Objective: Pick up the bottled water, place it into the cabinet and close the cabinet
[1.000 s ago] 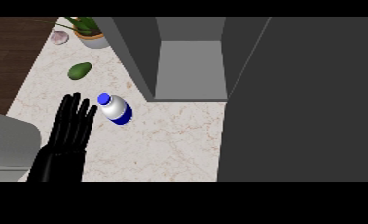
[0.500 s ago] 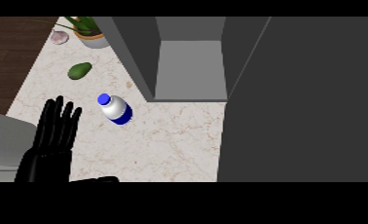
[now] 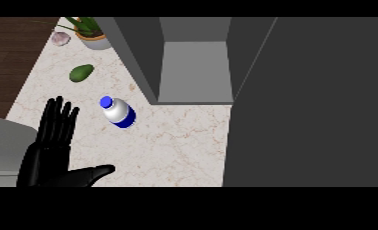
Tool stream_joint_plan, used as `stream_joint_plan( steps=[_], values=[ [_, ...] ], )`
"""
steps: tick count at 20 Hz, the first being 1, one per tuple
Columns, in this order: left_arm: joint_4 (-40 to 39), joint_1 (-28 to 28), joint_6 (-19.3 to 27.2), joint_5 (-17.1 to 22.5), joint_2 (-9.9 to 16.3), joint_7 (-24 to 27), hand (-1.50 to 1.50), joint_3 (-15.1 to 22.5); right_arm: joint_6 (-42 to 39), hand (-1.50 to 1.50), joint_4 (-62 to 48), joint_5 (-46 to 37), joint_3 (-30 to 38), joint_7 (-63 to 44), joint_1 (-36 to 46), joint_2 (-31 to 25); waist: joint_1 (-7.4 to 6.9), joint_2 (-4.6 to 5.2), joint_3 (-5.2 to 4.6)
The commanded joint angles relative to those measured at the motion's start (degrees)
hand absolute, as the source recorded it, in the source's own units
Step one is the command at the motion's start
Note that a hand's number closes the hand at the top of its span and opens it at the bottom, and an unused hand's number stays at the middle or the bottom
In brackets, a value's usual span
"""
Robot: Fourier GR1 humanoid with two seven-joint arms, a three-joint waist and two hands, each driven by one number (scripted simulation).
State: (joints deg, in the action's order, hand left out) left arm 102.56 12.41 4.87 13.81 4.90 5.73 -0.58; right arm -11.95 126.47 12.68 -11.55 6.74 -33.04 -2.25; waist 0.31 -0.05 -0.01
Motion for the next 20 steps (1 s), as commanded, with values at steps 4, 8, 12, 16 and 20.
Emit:
stream_joint_plan(
  steps=[4,8,12,16,20],
  values=[
    [-11.1,-4.3,-4.0,0.5,2.7,3.7,-1.50,-4.9,0.0,-1.50,4.6,0.0,-2.4,-1.5,-3.3,-0.6,0.01,-0.01,-0.01],
    [-21.7,-10.7,-4.5,-0.6,2.7,7.1,-1.50,-6.3,-1.5,-1.50,2.7,0.6,-0.8,2.4,-4.1,-1.0,0.21,0.01,0.00],
    [-27.8,-12.8,-8.5,2.5,4.9,6.5,-1.50,-9.1,0.1,-1.50,-2.5,-0.9,-1.5,1.8,1.6,0.5,-0.01,0.09,-0.01],
    [-37.5,-18.4,-6.9,2.1,3.6,9.3,-1.50,-10.8,-3.2,-1.50,3.2,-0.8,-3.5,6.0,-9.6,-1.7,0.65,0.01,-0.02],
    [-50.4,-21.5,-12.9,4.1,6.2,16.1,-1.50,-14.6,-2.8,-1.50,2.3,1.5,-2.2,3.8,-6.0,-2.0,0.63,0.16,-0.06]
  ],
)
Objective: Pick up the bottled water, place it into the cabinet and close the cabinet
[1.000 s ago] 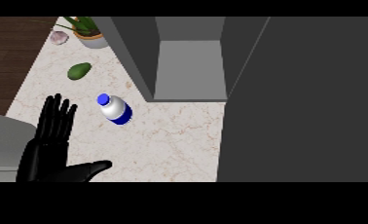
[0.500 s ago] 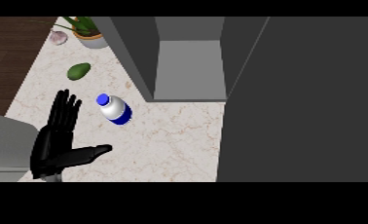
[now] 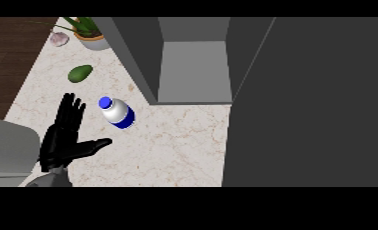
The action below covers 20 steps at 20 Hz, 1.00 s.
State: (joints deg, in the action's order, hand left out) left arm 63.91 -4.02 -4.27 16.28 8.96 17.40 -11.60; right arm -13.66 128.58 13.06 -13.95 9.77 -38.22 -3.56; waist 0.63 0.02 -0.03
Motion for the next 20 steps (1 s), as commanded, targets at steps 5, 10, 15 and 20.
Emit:
stream_joint_plan(
  steps=[5,10,15,20],
  values=[
    [-20.6,-8.6,-5.0,0.9,0.2,7.9,-1.50,-2.9,0.0,-1.50,-3.0,0.1,0.7,2.8,-0.4,0.3,0.16,0.03,-0.01],
    [-35.1,-15.4,-8.3,0.2,2.5,15.5,-1.50,-5.3,0.6,-1.50,-0.7,-0.3,-0.3,0.2,0.1,-0.5,0.33,0.14,-0.05],
    [-39.2,-17.7,-8.3,-0.8,1.2,17.9,-1.50,-4.4,0.9,-1.50,-2.0,-3.0,-2.4,3.8,-1.4,0.2,0.22,0.06,-0.02],
    [-48.1,-18.4,-11.2,-2.5,0.8,26.6,-1.50,-4.8,-0.5,-1.50,-2.5,2.5,2.5,1.0,2.7,-1.9,0.40,0.27,-0.07]
  ],
)
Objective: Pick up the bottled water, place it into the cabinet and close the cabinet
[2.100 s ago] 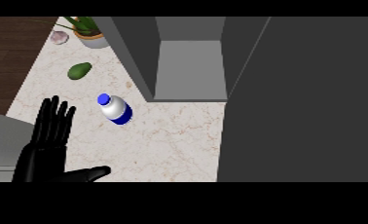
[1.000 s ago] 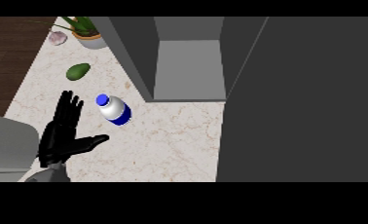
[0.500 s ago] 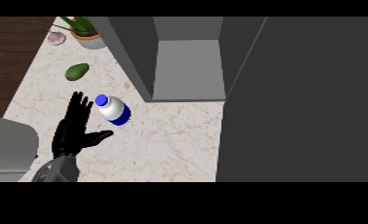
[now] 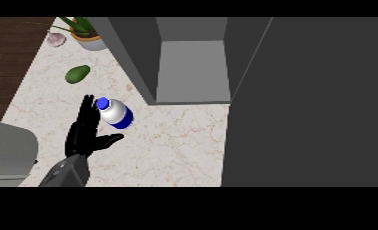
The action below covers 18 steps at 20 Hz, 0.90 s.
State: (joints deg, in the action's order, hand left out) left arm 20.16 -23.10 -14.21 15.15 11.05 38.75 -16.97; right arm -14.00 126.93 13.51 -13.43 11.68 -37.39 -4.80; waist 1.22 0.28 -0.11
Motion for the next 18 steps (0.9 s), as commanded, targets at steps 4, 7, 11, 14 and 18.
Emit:
stream_joint_plan(
  steps=[4,7,11,14,18],
  values=[
    [-7.4,-5.5,-2.3,1.1,-0.5,1.0,-1.50,-1.9,1.9,-1.50,0.6,0.7,0.1,-3.3,2.4,0.4,-0.12,0.05,-0.01],
    [-9.5,-5.1,-6.4,0.8,0.0,2.9,-1.50,-1.9,-0.3,-1.50,0.5,2.4,1.9,-2.3,1.6,-1.6,0.14,0.12,-0.03],
    [-10.1,-5.7,-9.1,0.9,-1.6,3.5,-1.50,-1.7,3.3,-1.50,-1.7,-1.1,-1.2,-4.6,6.5,1.5,-0.12,0.17,-0.03],
    [-11.3,-7.1,-10.4,1.2,-1.6,3.3,-1.50,-2.2,2.5,-1.50,0.5,0.3,-1.5,-3.9,3.4,0.8,0.41,0.24,-0.06],
    [-11.9,-8.5,-12.4,2.0,-1.9,1.8,-1.50,-3.0,1.4,-1.50,-1.6,-1.4,-2.7,-0.4,1.6,0.9,0.77,0.29,-0.08]
  ],
)
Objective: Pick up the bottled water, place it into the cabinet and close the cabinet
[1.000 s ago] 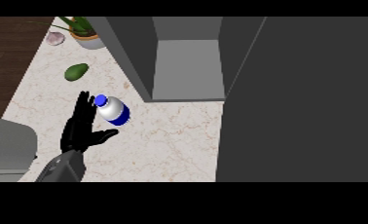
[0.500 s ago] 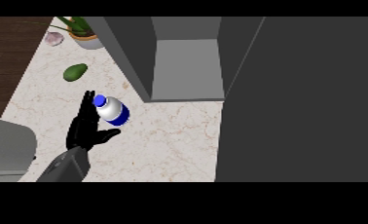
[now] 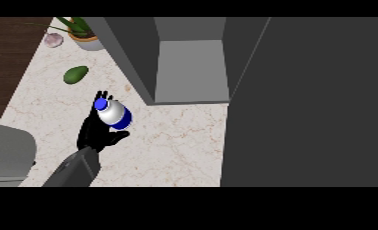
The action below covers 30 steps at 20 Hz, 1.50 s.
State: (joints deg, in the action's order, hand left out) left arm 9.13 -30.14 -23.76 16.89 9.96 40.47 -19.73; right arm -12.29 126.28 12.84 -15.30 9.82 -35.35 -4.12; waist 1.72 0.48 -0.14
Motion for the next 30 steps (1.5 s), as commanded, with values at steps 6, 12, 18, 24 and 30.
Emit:
stream_joint_plan(
  steps=[6,12,18,24,30],
  values=[
    [-0.6,-2.2,-2.1,-1.5,-2.7,1.9,-1.50,1.1,-0.1,-1.50,-0.6,-0.7,-2.3,0.4,-0.1,0.4,0.50,0.23,-0.09],
    [0.0,-1.5,-2.8,-3.0,-3.4,4.0,1.50,2.4,-1.5,-1.50,-4.0,-0.5,-1.0,4.7,-1.9,-0.4,0.42,0.09,-0.02],
    [1.1,-1.6,-4.8,-2.4,-3.6,4.4,1.50,2.1,1.4,-1.50,-2.1,-2.2,-2.7,1.8,0.6,1.0,-0.18,-0.02,-0.01],
    [3.4,6.8,-13.4,-3.4,3.5,4.8,1.50,3.7,0.3,-1.50,-2.8,1.5,2.5,1.8,1.3,-1.4,-1.16,-0.32,0.07],
    [5.6,4.4,-9.9,-1.2,0.8,4.3,1.50,2.2,1.0,-1.50,-3.4,-1.0,-0.7,0.9,0.8,-1.0,-0.78,-0.22,0.03]
  ],
)
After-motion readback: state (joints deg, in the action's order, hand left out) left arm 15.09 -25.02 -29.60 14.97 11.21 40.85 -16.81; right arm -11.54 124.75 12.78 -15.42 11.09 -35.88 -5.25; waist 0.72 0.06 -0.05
